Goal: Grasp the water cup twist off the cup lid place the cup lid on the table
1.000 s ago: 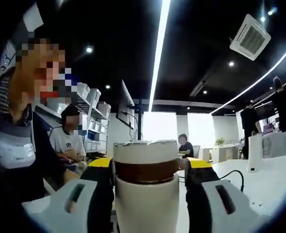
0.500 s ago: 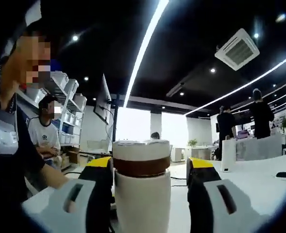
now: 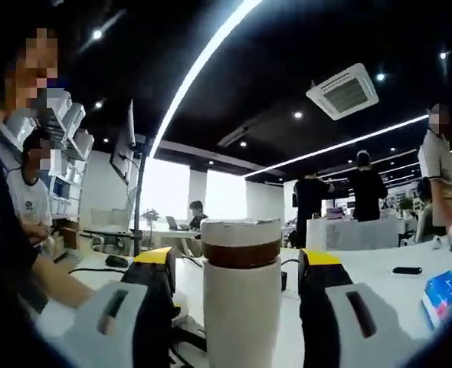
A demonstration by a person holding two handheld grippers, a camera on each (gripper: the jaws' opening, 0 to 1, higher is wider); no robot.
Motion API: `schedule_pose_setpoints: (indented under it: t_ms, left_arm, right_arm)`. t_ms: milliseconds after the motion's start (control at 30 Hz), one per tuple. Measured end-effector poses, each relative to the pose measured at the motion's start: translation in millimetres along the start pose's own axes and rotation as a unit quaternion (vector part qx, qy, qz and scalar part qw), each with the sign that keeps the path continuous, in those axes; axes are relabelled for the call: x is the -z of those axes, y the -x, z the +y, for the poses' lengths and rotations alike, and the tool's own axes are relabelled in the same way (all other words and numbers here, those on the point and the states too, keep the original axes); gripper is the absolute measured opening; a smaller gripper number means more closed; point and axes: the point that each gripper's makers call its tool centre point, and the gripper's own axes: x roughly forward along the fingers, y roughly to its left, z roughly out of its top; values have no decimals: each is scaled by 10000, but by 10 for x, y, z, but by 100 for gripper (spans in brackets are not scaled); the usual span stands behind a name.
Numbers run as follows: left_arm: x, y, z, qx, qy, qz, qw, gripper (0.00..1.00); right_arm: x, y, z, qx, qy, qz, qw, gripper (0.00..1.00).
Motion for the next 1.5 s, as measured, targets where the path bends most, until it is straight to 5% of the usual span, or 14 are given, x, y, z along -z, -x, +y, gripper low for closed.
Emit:
schedule_pose_setpoints:
  t_ms: [333,1000,1167,1500]
  left_arm:
    - [2,3,-2,-16,6,3,10000,47]
    - [1,1,2,-21,10,1,10000,47]
    - [2,2,6,-20,11,1,10000,47]
    - [10,-7,16,-19,17,7,10000,47]
  right_arm:
    - [-41,94,-53,1228,430,205,9913,64]
    - [-161,-35,-75,1561,597,78,9859,57]
    - [-168,-58,-112,1583,614,56,9855,48]
    - [-215,-66,-64,1295,574,-118,9899,43]
